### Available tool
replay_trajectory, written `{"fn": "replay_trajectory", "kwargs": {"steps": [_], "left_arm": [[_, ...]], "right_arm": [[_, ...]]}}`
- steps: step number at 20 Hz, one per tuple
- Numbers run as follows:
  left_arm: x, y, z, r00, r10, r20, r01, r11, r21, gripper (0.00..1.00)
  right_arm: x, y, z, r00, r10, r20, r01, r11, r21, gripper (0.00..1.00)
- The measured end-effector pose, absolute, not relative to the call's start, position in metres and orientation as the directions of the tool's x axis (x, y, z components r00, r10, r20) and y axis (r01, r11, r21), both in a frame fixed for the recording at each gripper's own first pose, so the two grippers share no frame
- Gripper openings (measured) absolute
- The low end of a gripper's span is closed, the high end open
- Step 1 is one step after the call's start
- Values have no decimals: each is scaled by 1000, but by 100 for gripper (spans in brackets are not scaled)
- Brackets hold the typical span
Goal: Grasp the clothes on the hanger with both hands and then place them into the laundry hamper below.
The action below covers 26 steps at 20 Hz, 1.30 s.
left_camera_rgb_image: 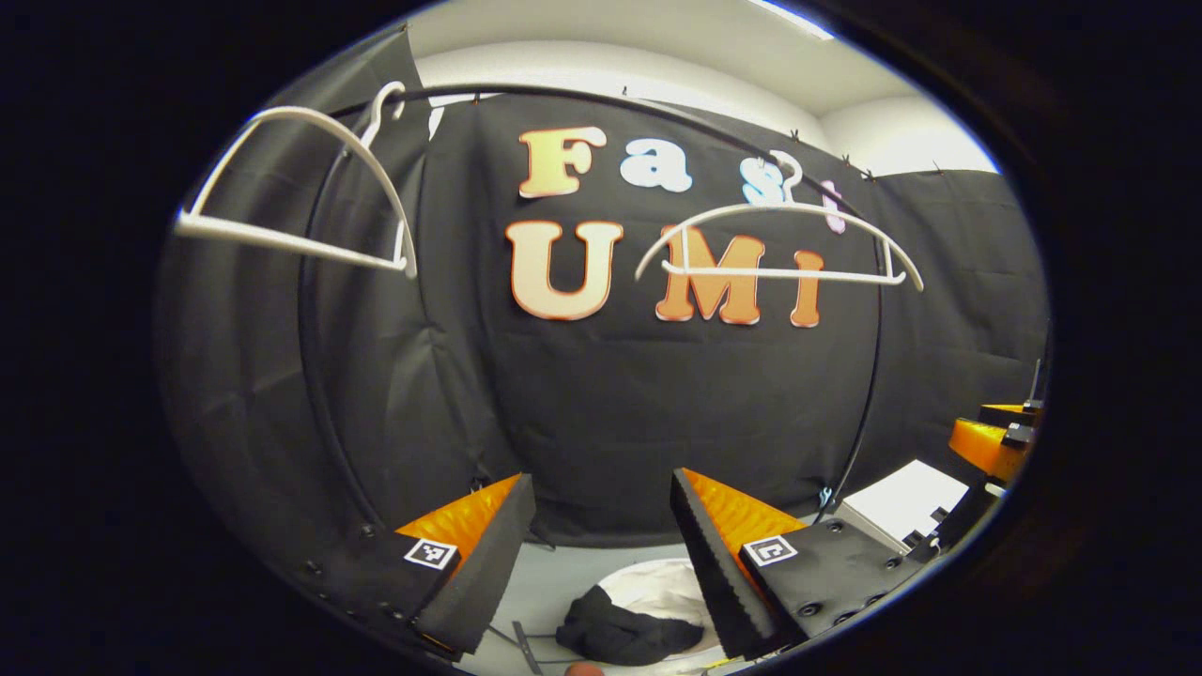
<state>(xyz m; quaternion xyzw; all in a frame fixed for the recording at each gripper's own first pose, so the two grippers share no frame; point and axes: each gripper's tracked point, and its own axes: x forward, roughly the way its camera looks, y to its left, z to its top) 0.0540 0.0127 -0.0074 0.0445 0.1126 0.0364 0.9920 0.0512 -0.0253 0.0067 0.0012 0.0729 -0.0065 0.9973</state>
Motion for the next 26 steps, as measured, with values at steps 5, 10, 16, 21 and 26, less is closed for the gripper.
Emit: {"fn": "replay_trajectory", "kwargs": {"steps": [5, 10, 16, 21, 26], "left_arm": [[48, 7, 47, 991, 76, -114, -65, 994, 92, 95], [41, 11, 93, 996, 91, -7, -90, 992, 88, 94], [33, 8, 99, 995, 93, 35, -94, 995, 45, 95], [32, 14, 94, 994, 104, 29, -105, 993, 44, 95], [30, 18, 95, 992, 118, 41, -121, 990, 74, 95]], "right_arm": [[40, -51, 64, 998, -33, -53, 34, 999, 12, 90], [31, -74, 97, 997, -75, 9, 75, 996, 40, 87], [20, -77, 121, 996, -61, 60, 59, 997, 40, 83], [21, -75, 111, 997, -49, 55, 47, 998, 32, 99], [25, -78, 107, 997, -56, 51, 54, 998, 43, 91]]}}
